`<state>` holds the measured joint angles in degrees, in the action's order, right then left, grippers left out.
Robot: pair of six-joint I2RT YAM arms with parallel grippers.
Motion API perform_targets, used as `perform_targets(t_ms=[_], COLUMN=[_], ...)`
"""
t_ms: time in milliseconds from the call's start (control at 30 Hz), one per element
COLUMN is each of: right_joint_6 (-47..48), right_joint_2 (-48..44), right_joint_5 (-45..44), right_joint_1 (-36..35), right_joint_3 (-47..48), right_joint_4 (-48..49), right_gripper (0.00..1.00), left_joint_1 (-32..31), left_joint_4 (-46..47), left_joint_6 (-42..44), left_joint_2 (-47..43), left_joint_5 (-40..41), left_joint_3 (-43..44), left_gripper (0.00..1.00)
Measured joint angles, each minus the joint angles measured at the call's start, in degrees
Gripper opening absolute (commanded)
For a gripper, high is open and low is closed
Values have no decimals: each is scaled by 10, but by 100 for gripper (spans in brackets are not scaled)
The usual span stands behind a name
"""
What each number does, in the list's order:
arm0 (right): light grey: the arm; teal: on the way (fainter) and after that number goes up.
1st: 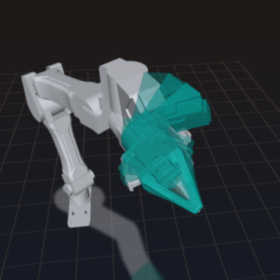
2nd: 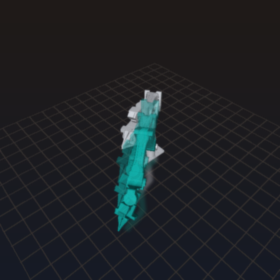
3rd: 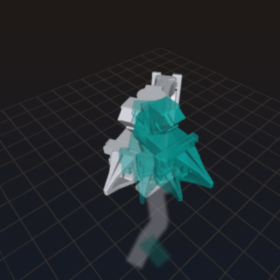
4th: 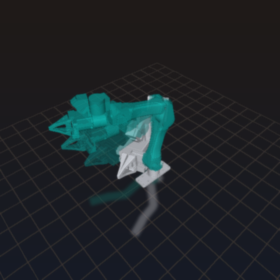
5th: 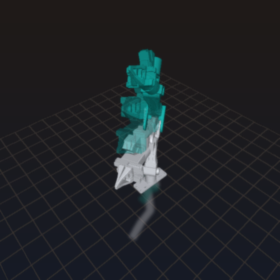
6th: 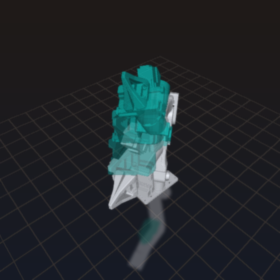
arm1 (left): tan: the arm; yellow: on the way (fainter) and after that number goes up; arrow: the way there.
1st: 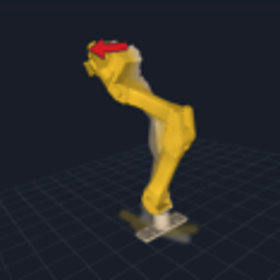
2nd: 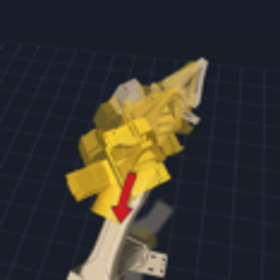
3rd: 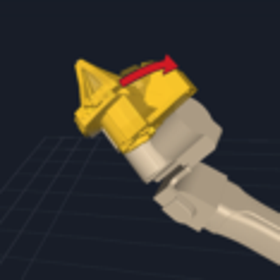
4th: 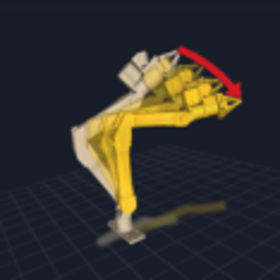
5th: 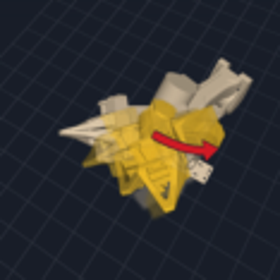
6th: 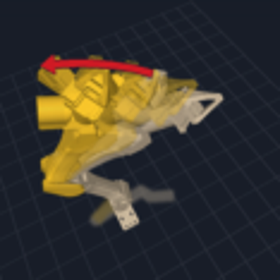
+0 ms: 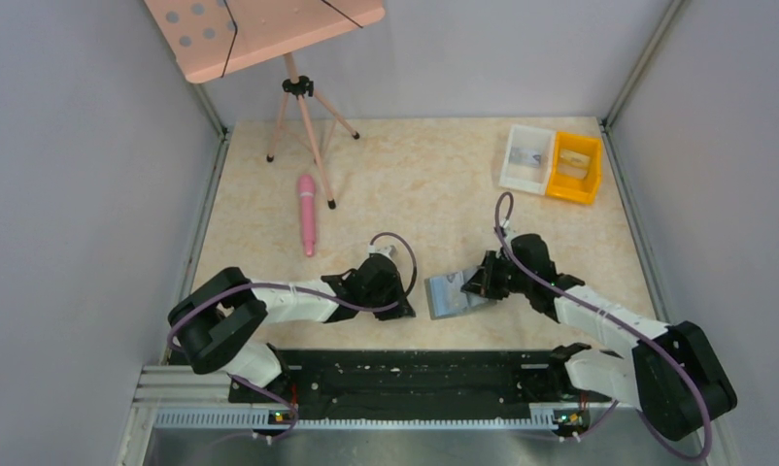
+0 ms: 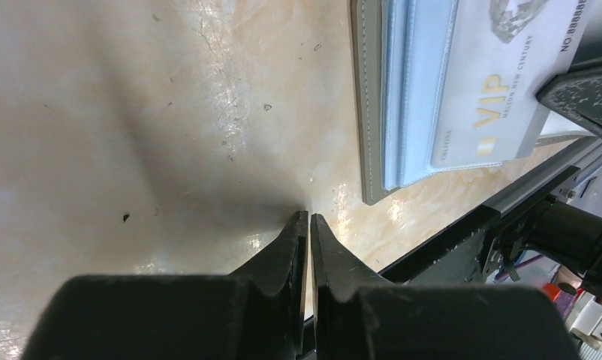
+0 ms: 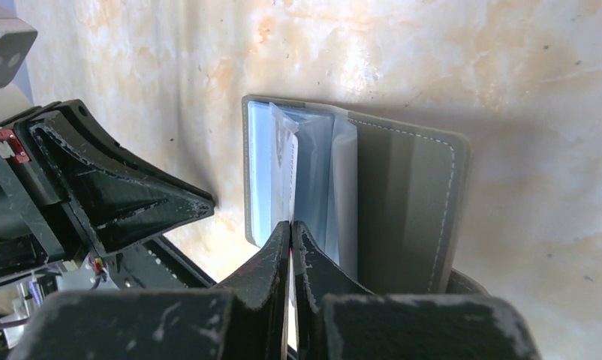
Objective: Take the credit cards out of the card holder
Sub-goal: Remove the credit card from the card holder, then place the credit card in the storage box.
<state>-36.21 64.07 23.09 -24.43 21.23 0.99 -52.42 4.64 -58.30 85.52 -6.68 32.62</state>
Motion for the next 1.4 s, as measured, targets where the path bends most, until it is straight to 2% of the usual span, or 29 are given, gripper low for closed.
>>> perform_targets(t_ms=[300,600,833,1000,1133,1400], right_joint_6=[-9,-31,-55,-71,-106,-209], right_joint_2=[-47,-95,-120,-143,-185,-257], right_joint_5=[-26,-53,-68,-70,-57,16], right_joint_1=[3,7,7,7,7,7], right_joint_3=[8,52,55,54,41,-48], right_joint_4=[-56,-104,-118,-125,-87,59], right_gripper=[0,0,0,0,0,0], left_joint_1=[0,0,0,0,0,0], left_joint_4=[-46,-121,-113,-104,-70,0], left_joint_6=[16,36,43,45,44,39], left_joint_2=[-8,-46,-85,-80,-80,-90], left_joint_5=[9,2,-5,-28,-46,-86], left_joint_3=[15,68,98,98,97,89], left_gripper=[15,31,32,39,45,52])
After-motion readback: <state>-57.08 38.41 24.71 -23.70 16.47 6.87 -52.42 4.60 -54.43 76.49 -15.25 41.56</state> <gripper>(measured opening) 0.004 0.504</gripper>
